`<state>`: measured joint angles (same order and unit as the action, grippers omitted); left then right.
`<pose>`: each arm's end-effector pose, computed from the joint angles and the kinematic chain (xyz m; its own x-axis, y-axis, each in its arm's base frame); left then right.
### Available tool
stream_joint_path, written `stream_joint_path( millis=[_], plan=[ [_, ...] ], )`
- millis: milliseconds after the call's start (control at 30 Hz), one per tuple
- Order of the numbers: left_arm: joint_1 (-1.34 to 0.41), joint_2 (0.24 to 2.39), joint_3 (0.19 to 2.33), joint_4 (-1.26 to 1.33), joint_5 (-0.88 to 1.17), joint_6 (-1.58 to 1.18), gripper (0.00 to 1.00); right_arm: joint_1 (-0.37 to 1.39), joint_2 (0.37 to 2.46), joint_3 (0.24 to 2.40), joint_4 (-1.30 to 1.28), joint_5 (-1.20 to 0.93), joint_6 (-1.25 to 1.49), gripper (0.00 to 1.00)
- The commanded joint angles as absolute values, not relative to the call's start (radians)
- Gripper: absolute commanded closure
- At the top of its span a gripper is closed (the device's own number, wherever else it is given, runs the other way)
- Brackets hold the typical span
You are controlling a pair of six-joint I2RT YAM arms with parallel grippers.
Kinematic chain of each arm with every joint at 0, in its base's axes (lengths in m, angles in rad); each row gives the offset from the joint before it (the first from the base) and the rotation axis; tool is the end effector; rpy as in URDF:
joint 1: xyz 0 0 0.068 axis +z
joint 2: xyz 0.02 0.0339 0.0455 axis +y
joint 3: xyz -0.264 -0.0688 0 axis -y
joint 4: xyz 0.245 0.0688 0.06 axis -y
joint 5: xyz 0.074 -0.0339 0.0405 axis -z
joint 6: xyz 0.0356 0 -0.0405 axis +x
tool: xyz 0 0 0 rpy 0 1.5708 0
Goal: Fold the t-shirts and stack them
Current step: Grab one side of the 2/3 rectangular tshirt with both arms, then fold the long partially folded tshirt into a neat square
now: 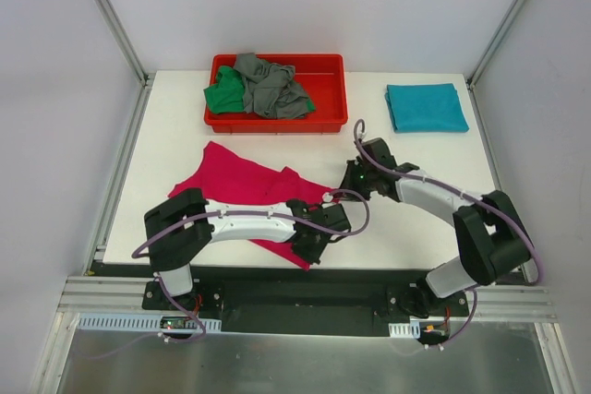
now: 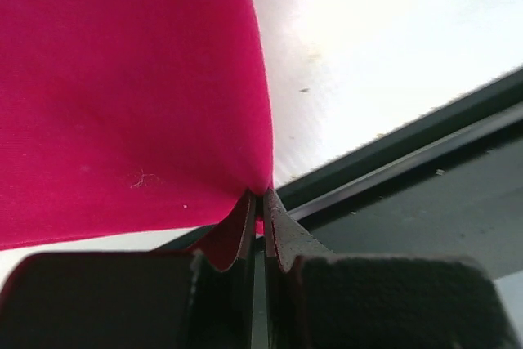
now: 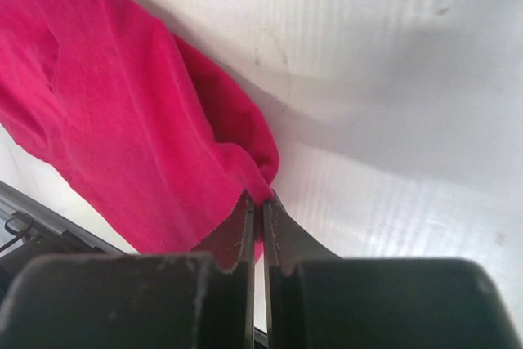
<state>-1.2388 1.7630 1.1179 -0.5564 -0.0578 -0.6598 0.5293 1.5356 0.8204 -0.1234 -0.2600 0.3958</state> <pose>0.1134 -0.3225 0.1711 -0.8145 0.4851 -0.3182 0.5540 0.8131 -0.1787 0.2608 0.1632 0.1814 -0.8376 -0.0583 -0.5431 -0.3396 0.8344 0.4342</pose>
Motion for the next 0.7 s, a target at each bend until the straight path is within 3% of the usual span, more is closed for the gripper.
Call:
stream_joint_path(
  millis=[0,367,667],
  plan=[
    [-1.273,1.709,1.189,-0.545,0.032,-0.623,1.00,0.468,1.421,0.811,-0.236,-0.175,0.324,1.00],
    [-1.285,1.743,1.390,-0.434,0.238,-0.594,1.00,0.318,1.143,0.814,-0.543,-0.071,0.213,1.00],
    [-1.289,1.784,1.542,-0.376,0.382,-0.583,1.00,0.222,1.081,1.021,-0.808,0.080,0.114,1.00]
  ],
)
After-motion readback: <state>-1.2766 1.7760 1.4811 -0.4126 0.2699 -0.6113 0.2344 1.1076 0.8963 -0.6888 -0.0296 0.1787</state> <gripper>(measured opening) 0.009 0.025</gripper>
